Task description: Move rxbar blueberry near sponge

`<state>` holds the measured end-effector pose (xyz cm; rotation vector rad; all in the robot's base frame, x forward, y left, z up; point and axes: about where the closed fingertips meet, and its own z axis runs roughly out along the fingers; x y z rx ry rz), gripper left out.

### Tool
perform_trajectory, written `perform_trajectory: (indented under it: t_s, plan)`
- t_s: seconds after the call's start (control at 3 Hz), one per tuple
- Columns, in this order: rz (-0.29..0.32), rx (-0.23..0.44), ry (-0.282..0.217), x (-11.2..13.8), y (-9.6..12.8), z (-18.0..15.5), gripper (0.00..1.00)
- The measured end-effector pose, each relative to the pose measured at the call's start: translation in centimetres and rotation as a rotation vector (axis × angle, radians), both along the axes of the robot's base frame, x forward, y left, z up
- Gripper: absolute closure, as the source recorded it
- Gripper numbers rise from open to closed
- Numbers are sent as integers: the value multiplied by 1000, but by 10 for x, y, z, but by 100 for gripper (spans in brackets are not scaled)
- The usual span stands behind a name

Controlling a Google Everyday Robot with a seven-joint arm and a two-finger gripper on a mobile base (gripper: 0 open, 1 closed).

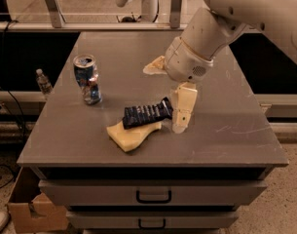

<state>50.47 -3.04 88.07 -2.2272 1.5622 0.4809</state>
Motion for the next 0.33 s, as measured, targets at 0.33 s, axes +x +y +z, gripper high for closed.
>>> perform_trajectory:
  t_s: [0.33]
  plan:
    - [-18, -8, -19, -1, -11, 2, 0]
